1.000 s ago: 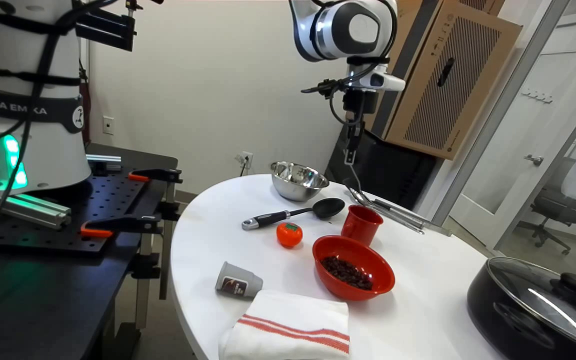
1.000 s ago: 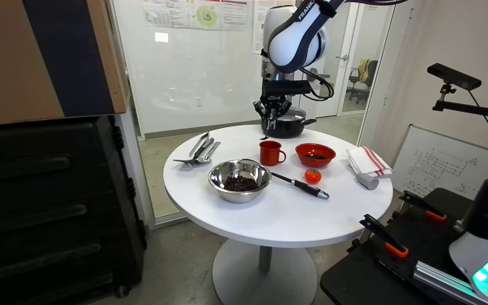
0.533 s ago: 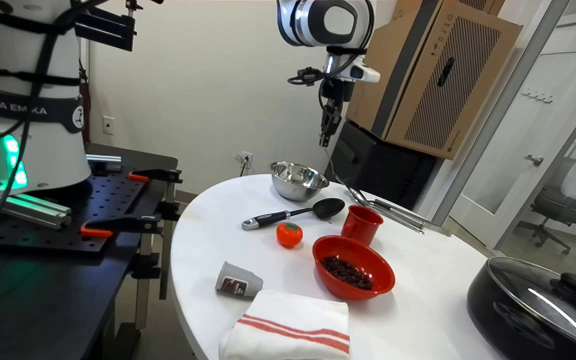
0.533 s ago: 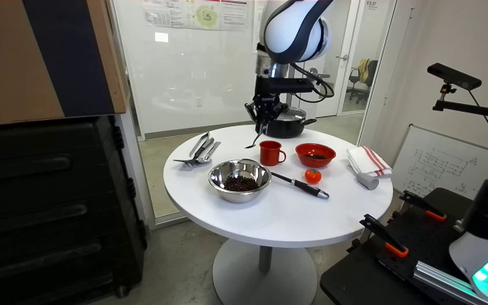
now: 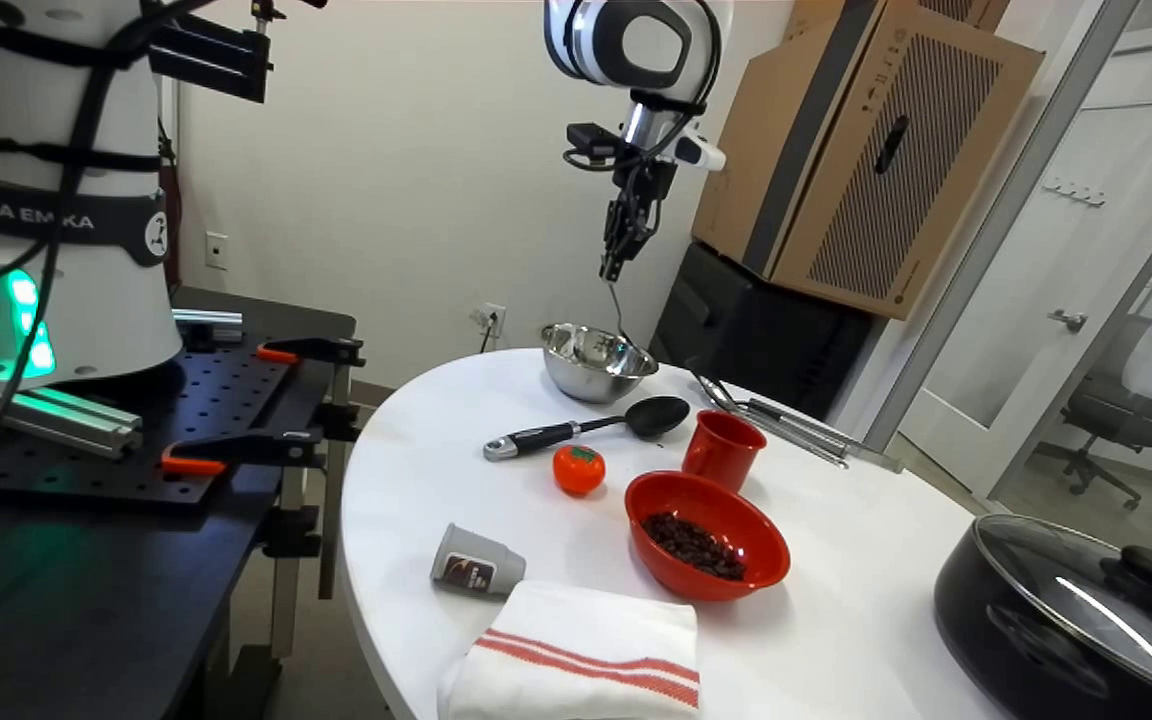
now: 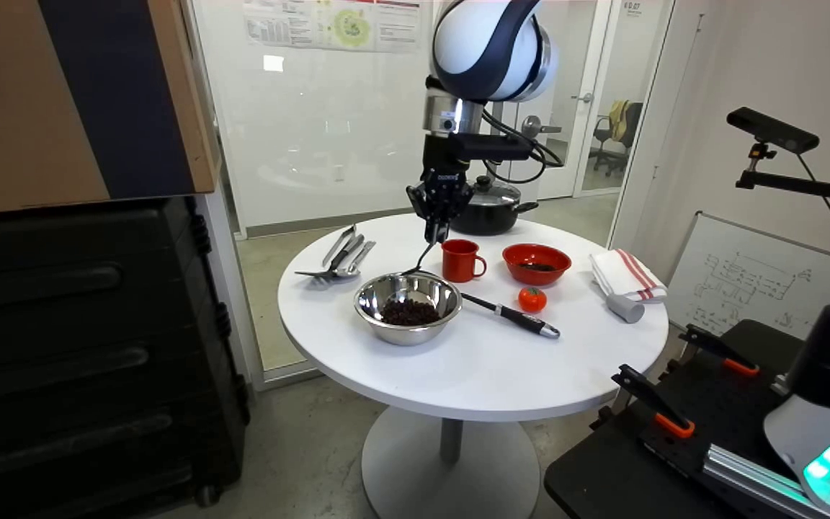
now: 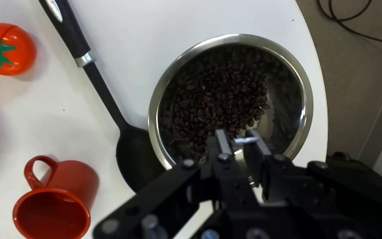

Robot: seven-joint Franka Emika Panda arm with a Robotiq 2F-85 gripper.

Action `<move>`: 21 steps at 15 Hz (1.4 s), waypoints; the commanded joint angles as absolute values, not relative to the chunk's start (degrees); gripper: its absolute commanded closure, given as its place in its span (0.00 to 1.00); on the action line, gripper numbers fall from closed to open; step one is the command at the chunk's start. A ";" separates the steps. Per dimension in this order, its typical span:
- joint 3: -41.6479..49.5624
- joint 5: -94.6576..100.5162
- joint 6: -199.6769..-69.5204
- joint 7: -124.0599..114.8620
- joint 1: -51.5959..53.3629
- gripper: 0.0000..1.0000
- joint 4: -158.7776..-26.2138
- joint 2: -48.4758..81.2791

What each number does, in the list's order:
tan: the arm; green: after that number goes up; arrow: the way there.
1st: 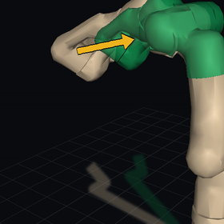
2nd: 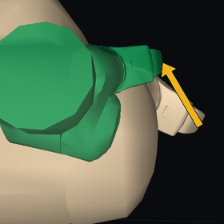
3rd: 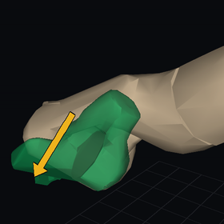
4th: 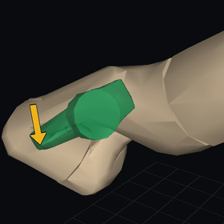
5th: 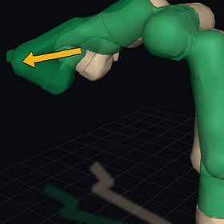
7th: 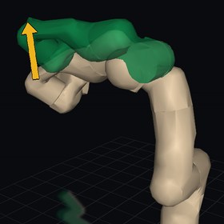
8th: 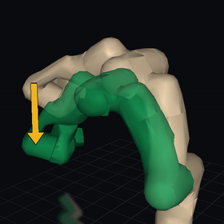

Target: Take the spoon in the cup and mix the contents in the silver bowl, then put the spoon back in the cup and move it next to the silver bowl, then pick the tomato and put it in the red bowl

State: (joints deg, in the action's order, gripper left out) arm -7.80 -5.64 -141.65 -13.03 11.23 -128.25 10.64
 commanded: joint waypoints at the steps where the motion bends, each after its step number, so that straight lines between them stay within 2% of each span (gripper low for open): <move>1: -8.01 -5.57 -141.50 -13.05 10.90 0.83 -128.19 10.62; 3: -8.01 -5.57 -141.50 -13.05 10.88 0.83 -128.19 10.63; 4: -8.01 -5.57 -141.50 -13.05 10.89 0.96 -128.19 10.63; 10: -10.96 -16.49 -135.63 -3.22 9.12 0.96 -124.51 15.35; 21: -11.69 -16.00 -127.74 -0.84 9.44 0.96 -118.45 21.50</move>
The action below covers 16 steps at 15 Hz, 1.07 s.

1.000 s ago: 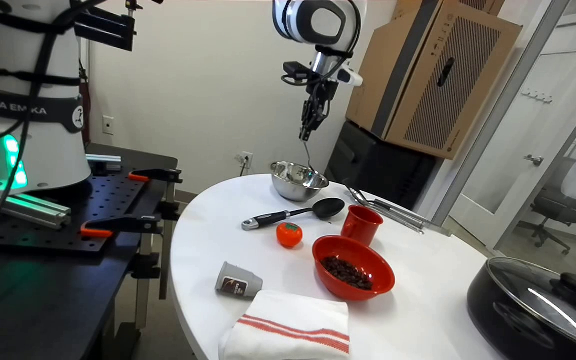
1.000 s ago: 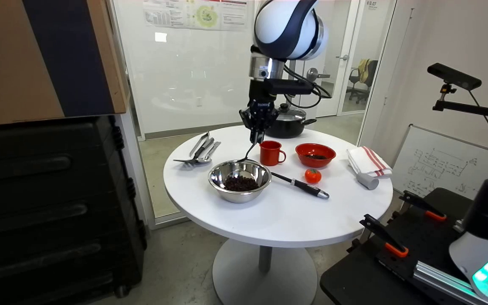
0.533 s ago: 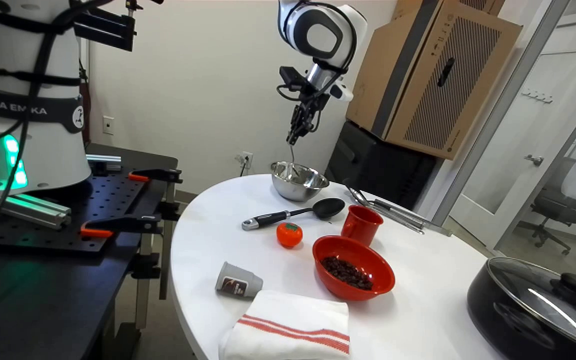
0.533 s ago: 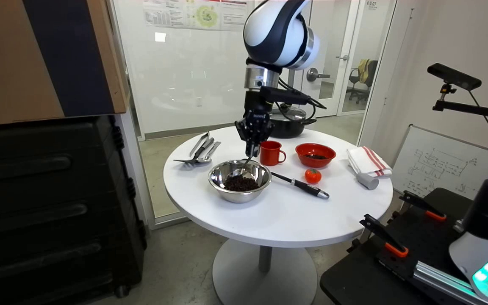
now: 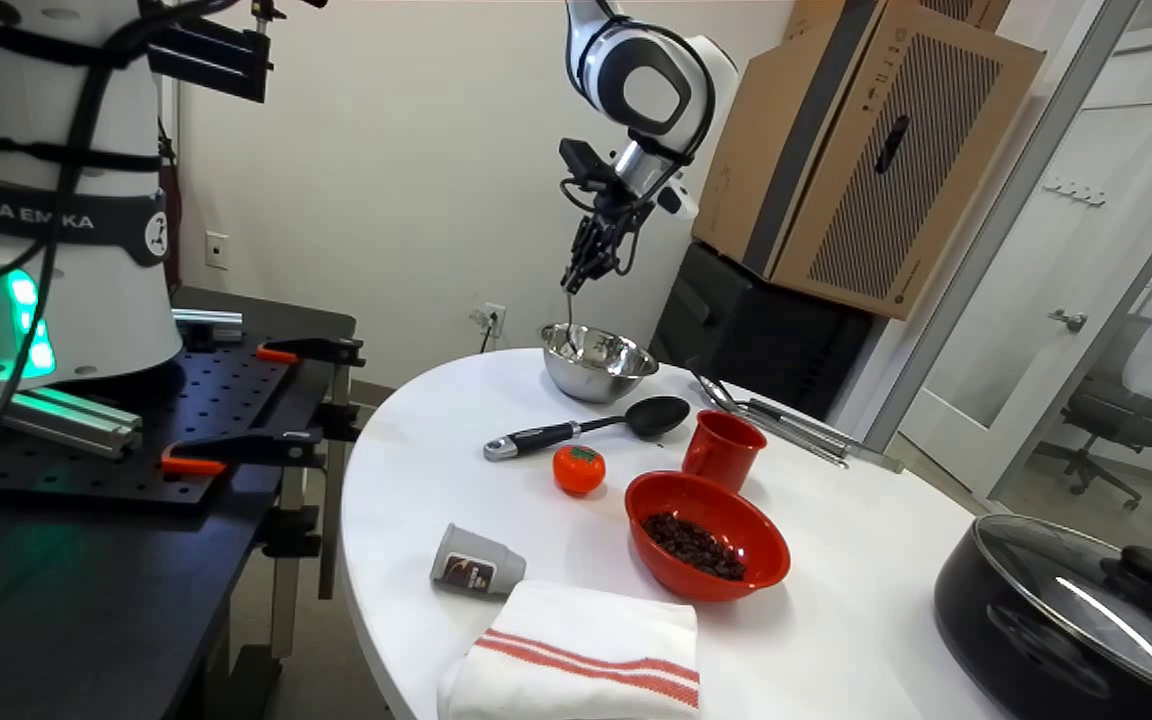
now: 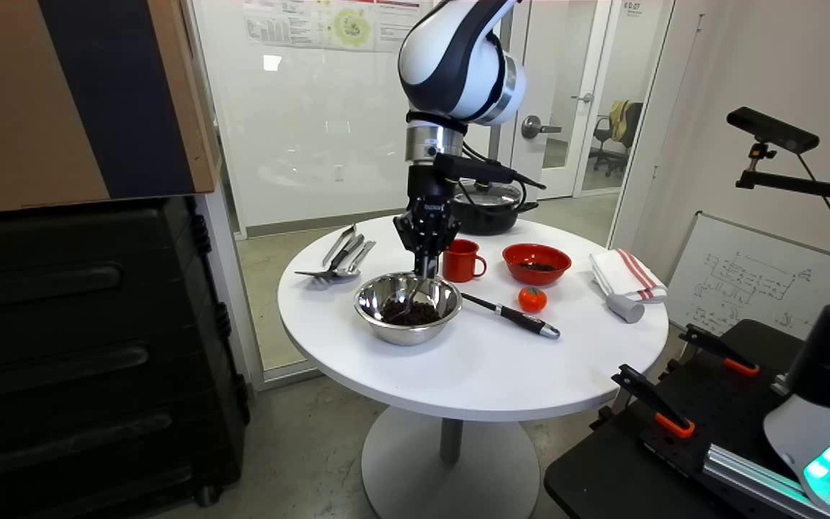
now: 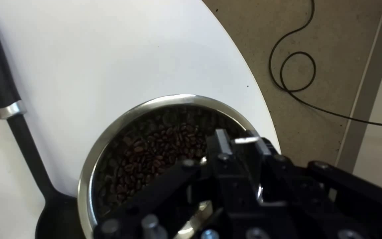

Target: Take the spoon in the cup and mix the contents in the silver bowl, then put the spoon back in the cup and move it next to the silver bowl, then pick the tomato and put it in the red bowl

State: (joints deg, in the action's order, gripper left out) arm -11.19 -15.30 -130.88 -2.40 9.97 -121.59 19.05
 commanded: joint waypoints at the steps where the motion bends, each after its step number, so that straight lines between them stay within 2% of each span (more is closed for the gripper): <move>1: -11.59 -15.77 -127.11 -0.99 9.50 0.96 -117.85 22.18; 16: -10.05 -12.51 -123.95 -2.64 10.04 0.96 -113.14 26.21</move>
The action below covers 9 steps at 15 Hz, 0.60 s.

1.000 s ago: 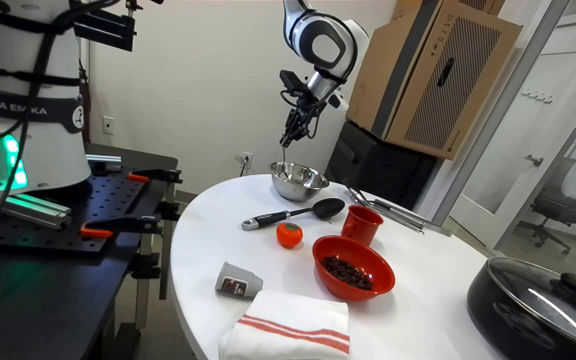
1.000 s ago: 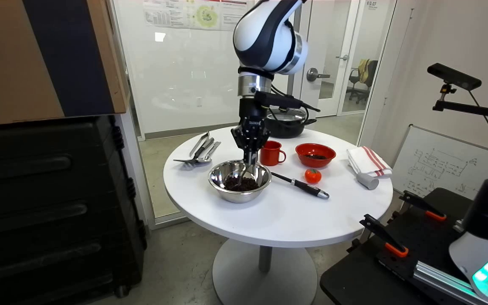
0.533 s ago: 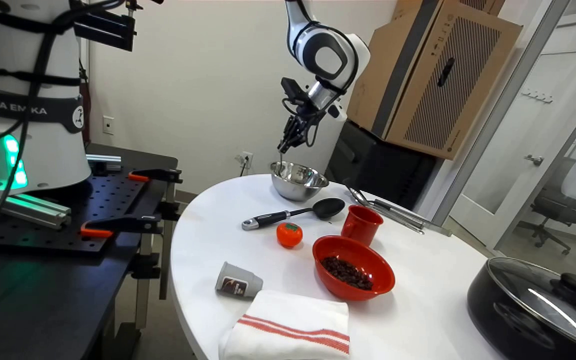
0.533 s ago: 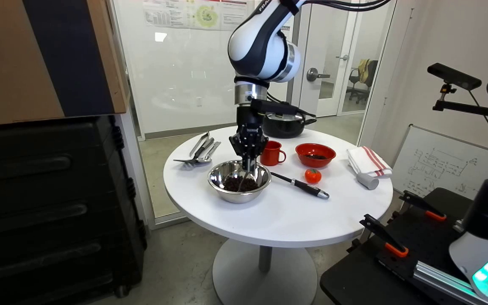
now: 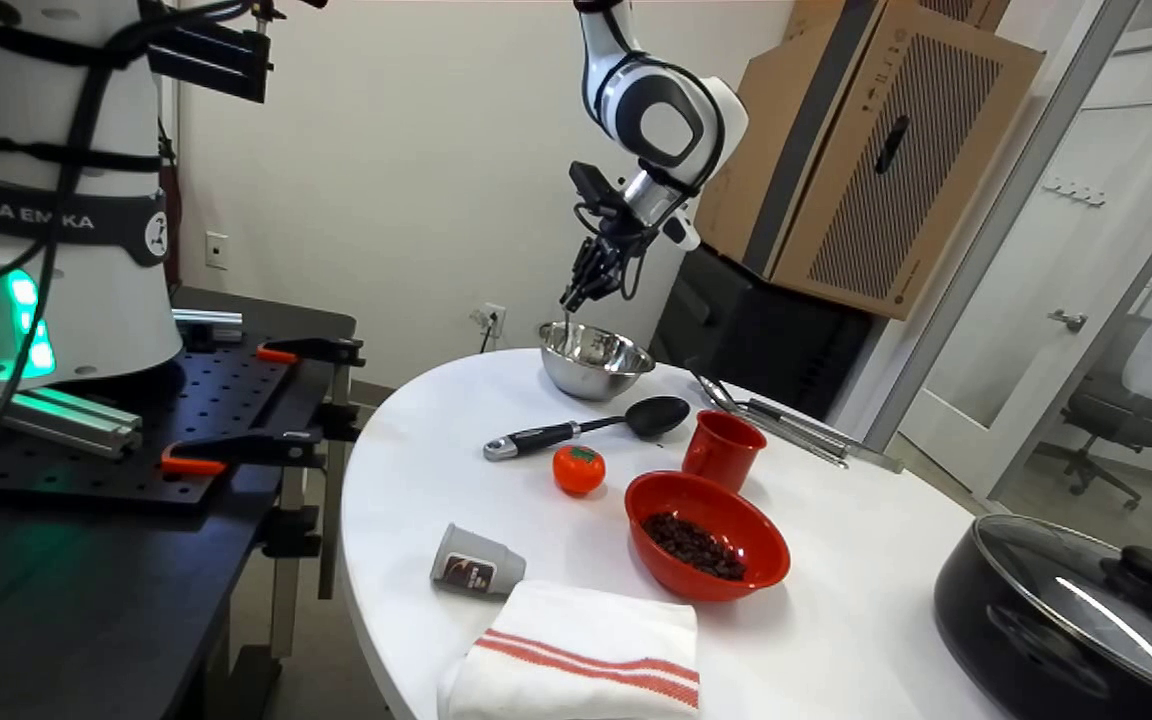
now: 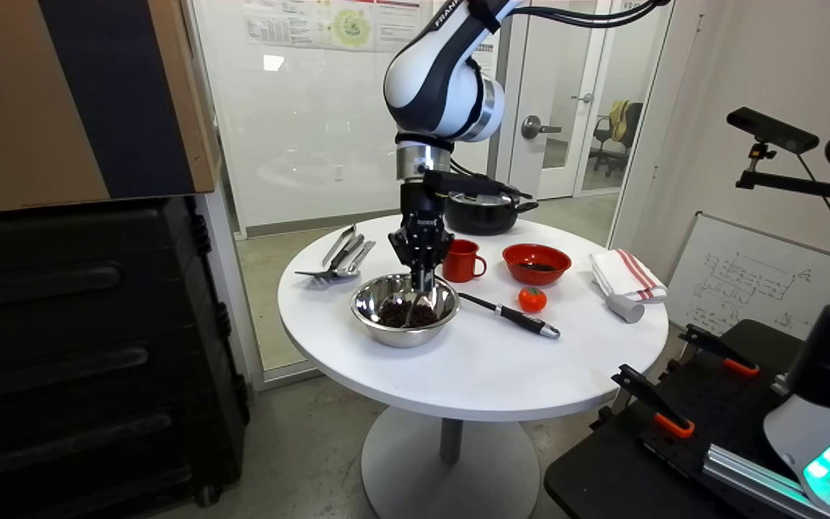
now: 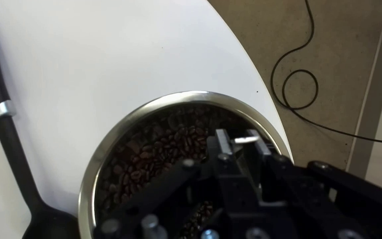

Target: Take the spoon in the cup and mix the contents in the silver bowl, then put the spoon back in the cup and move it next to the silver bowl, then pick the tomato and put it in the red bowl

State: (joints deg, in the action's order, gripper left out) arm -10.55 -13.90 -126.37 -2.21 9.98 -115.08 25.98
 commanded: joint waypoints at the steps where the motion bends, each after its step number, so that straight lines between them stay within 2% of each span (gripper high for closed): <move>1: -9.87 -12.25 -123.88 -2.76 10.07 0.96 -113.05 26.03; 9: -7.33 -7.17 -123.29 -4.83 10.33 0.96 -112.16 26.25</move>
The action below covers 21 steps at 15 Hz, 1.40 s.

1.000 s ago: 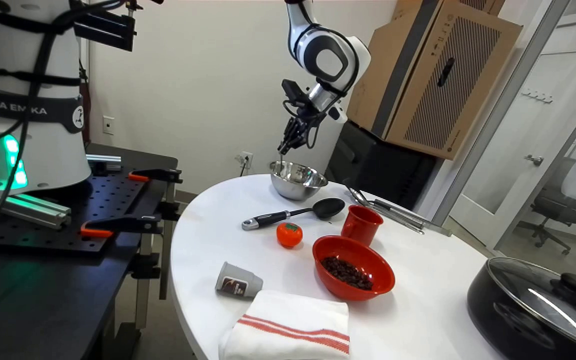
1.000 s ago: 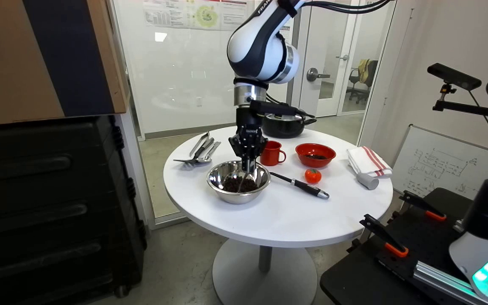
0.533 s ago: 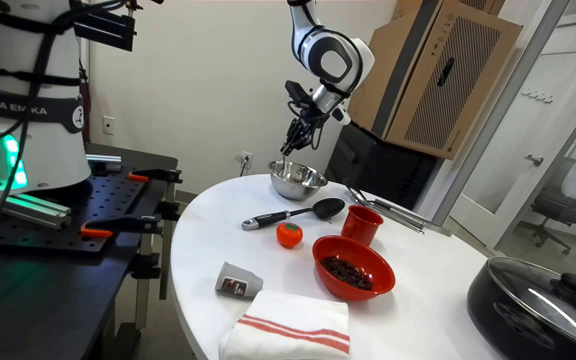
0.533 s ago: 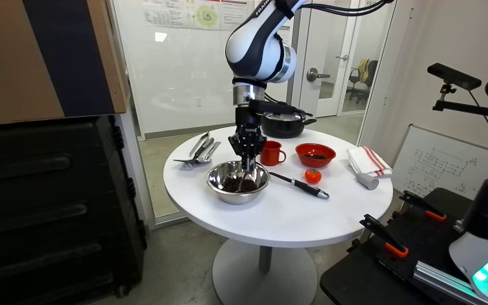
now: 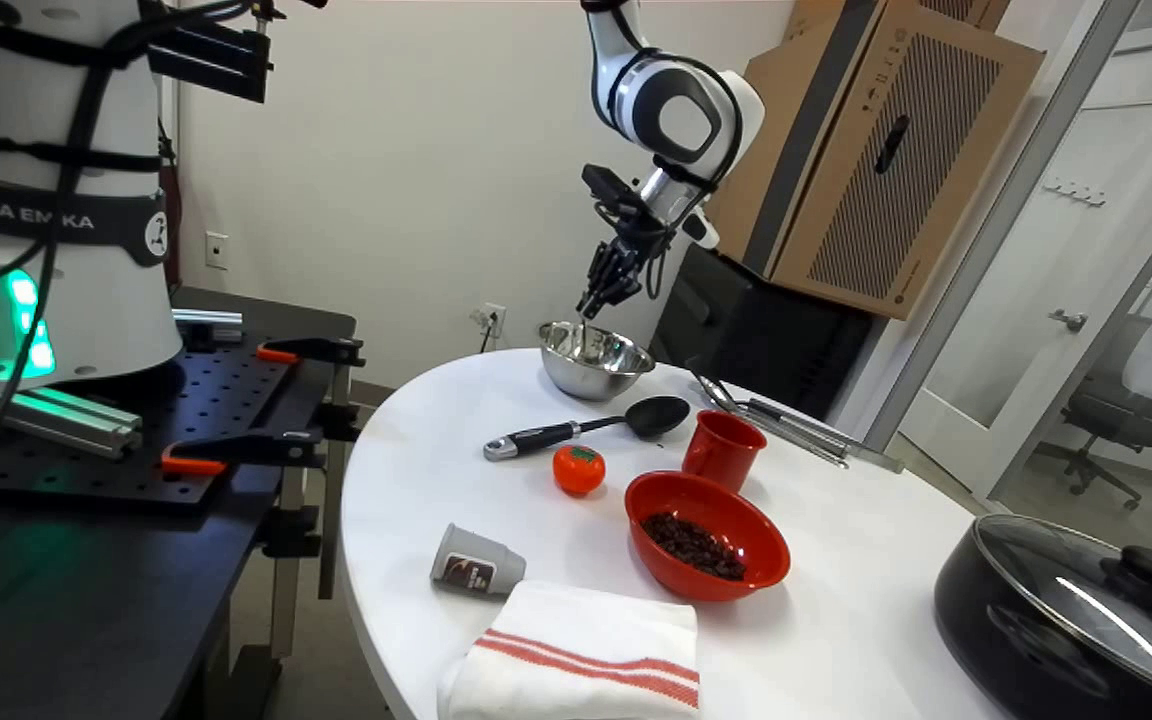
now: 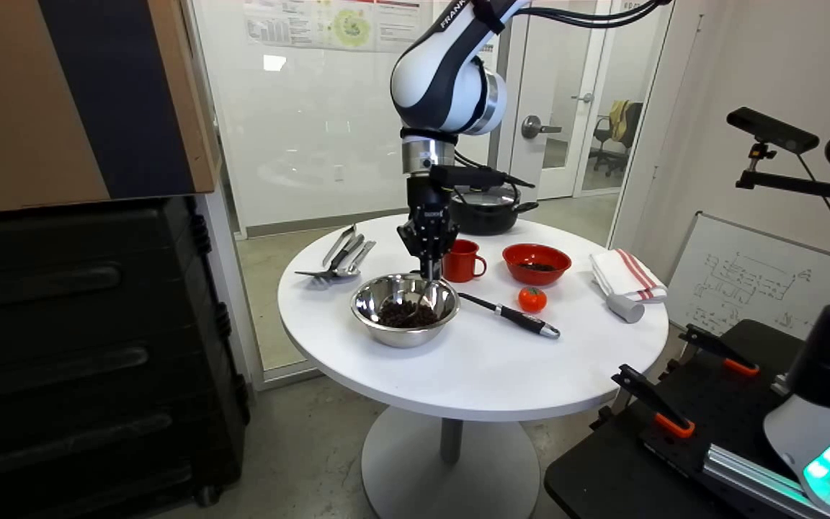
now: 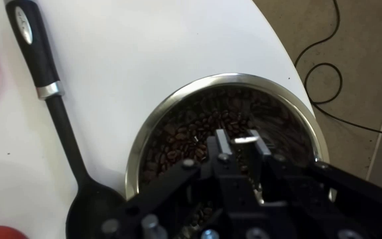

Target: Take the spoon in the cup and mix the contents in the silver bowl, then put the spoon back in the cup and move it next to the silver bowl, then pick the tomato and put it in the red bowl

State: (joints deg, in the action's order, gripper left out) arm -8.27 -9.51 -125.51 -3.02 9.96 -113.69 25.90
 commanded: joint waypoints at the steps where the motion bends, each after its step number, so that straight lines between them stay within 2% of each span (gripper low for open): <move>1: -7.24 -6.74 -123.47 -4.88 10.32 0.96 -112.08 26.34; 10: -8.48 -4.57 -130.28 -3.68 12.26 0.96 -111.27 28.03; 21: -10.60 -6.09 -128.51 -1.42 11.95 0.96 -109.69 29.13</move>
